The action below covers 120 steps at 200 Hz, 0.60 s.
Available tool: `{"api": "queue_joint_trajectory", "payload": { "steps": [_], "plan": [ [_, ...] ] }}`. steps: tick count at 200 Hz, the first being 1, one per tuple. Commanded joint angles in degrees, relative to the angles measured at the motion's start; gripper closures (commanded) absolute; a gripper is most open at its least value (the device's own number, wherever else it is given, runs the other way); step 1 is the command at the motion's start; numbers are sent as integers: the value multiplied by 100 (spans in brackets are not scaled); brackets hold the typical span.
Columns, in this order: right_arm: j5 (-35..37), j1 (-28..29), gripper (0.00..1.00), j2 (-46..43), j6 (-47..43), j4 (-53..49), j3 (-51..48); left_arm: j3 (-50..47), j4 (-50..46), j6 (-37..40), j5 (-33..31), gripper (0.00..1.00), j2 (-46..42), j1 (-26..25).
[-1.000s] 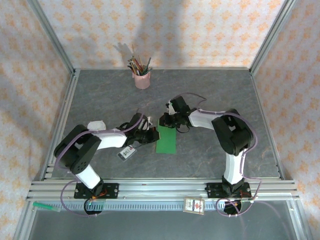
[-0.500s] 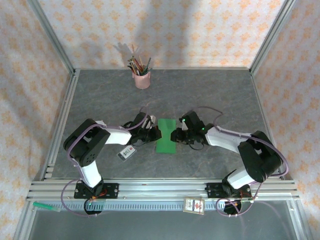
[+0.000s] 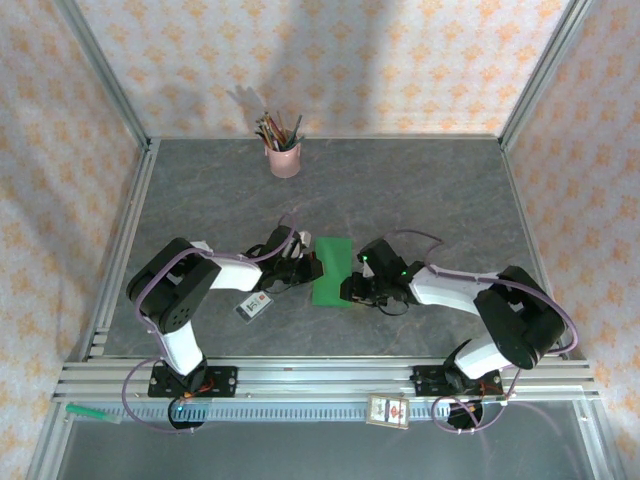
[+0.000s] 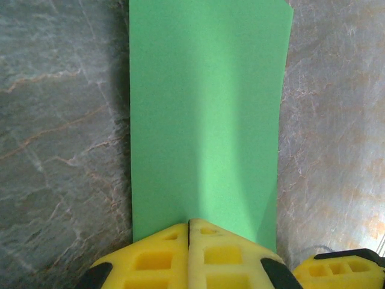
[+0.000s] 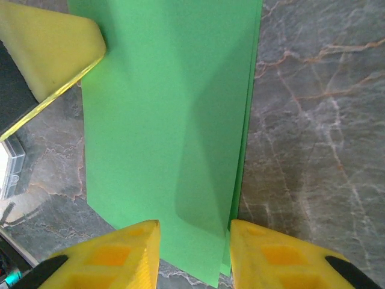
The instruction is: Fold a paper plane with a square sheet of paper (pick it up from the middle)
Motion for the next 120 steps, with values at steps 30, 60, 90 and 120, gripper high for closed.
{"api": "queue_joint_trajectory", "payload": {
  "steps": [30, 60, 90, 120],
  "plan": [
    [-111, 44, 66, -123, 164, 260, -112, -124, -466, 135, -277, 98, 219, -28],
    [-111, 44, 66, -189, 208, 269, -127, -108, -483, 153, -286, 98, 212, -30],
    [-105, 46, 68, -187, 375, 421, -191, -107, -518, 179, -295, 99, 202, -30],
    [-75, 40, 70, -170, 557, 593, -200, -90, -567, 212, -320, 98, 176, -25]
  ]
}}
